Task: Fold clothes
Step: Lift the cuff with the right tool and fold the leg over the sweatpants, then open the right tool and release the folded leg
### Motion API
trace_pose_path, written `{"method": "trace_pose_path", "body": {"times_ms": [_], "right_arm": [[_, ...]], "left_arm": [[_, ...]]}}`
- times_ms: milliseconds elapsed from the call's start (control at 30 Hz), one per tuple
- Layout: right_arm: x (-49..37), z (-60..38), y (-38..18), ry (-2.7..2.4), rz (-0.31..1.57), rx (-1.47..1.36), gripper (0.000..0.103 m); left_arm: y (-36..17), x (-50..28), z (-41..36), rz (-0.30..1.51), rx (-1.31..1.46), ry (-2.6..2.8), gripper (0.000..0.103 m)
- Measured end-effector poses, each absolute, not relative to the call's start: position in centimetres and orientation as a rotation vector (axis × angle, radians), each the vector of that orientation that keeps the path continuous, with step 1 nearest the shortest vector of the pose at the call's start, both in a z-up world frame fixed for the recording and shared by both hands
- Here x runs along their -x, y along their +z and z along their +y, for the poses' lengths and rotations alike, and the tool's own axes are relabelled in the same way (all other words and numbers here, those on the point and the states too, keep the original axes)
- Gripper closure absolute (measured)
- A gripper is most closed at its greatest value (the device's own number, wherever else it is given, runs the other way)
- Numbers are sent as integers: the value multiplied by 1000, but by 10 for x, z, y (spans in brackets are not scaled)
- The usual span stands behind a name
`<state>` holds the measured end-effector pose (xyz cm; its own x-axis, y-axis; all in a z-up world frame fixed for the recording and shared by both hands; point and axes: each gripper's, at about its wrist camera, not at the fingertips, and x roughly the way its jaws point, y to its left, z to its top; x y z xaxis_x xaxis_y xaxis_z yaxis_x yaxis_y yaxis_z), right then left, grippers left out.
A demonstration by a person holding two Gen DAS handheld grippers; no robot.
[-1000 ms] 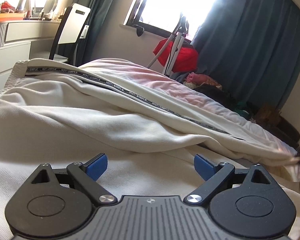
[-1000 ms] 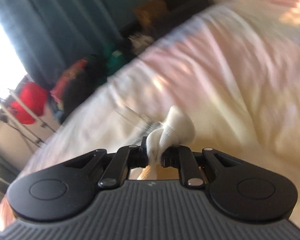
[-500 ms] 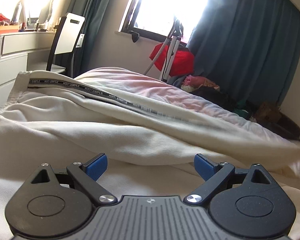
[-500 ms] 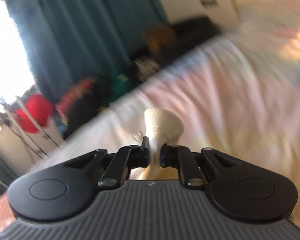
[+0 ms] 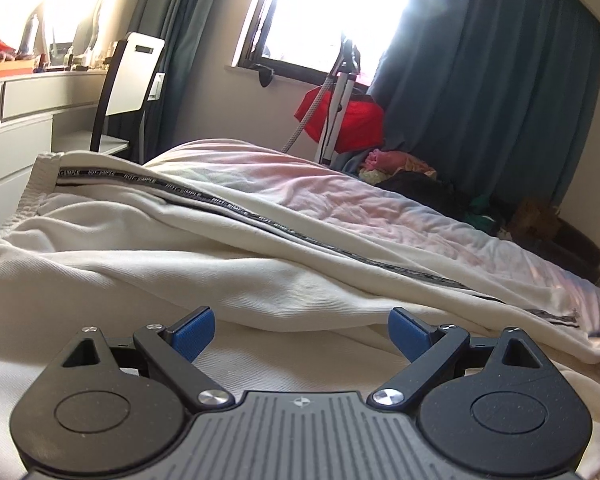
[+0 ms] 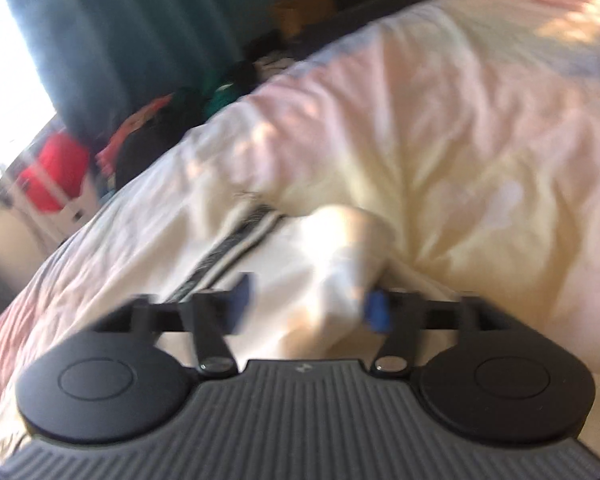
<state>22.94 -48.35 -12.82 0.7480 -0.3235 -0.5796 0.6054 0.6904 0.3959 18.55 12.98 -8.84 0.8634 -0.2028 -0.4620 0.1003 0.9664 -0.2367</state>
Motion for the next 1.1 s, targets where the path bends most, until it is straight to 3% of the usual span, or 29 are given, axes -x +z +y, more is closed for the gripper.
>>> {"method": "trace_pose_path", "body": {"times_ms": [300, 500, 733, 1100], "right_arm": [[-183, -402, -56, -400, 451, -339, 17], [-137, -348, -19, -253, 411, -305, 17], [-90, -305, -20, -168, 415, -240, 17], [-79, -309, -26, -177, 436, -257, 17]], "left_arm": [[-65, -146, 114, 429, 125, -189, 8], [-54, -118, 113, 400, 69, -196, 8], [-47, -101, 126, 434, 78, -155, 8], [-57, -91, 197, 652, 241, 143, 8]]}}
